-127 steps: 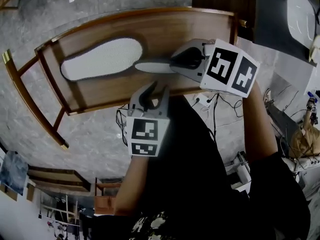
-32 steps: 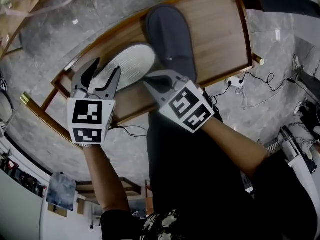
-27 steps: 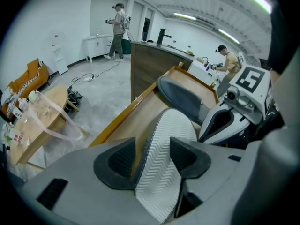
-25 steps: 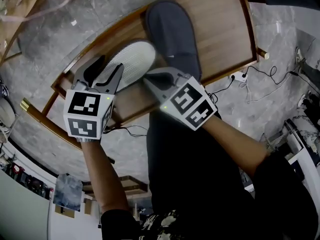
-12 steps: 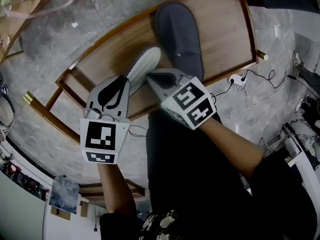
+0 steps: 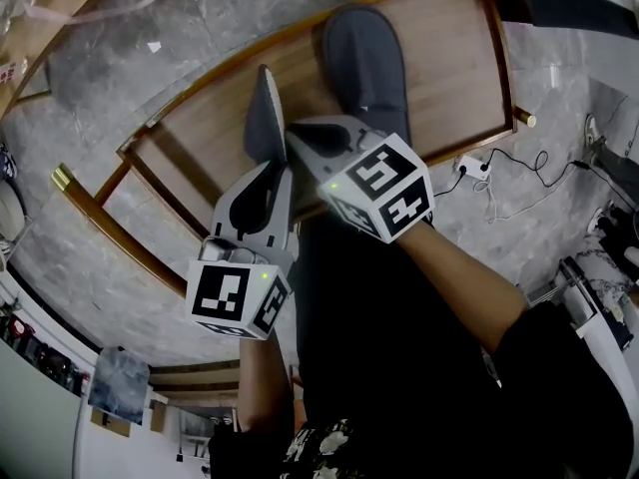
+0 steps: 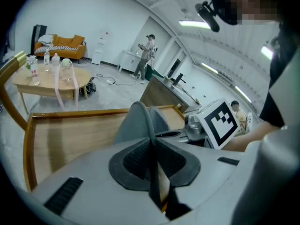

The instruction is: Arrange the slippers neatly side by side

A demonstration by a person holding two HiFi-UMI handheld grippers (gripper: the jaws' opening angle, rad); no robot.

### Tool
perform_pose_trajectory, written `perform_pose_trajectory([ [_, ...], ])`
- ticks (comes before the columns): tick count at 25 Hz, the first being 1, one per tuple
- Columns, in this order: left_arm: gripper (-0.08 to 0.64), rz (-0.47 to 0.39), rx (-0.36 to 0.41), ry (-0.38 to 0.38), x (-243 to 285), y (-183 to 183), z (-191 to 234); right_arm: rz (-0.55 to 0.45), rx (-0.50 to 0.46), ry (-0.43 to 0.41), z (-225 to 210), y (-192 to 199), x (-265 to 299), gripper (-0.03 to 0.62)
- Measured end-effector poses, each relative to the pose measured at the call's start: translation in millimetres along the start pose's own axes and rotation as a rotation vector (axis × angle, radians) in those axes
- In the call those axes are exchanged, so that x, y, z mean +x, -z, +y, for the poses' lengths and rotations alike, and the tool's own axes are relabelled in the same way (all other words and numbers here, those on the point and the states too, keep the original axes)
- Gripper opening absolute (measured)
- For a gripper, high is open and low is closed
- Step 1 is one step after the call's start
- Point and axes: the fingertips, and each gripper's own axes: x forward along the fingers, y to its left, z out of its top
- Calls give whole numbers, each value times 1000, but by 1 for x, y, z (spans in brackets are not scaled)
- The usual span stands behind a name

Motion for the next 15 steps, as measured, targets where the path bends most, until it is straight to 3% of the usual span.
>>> perform_pose_trajectory([
  [5,38,-140,-82,24,16,-10,-12,-9,-10,1,-16,-9,-2,-2],
  [10,40,-273,-188,-5,26,-17,-16,-53,11,31,-21,-14,-28,-2],
  [15,32,-286,-195,11,46,-15,-25,-169,18,109,-19,2,-94,-2],
])
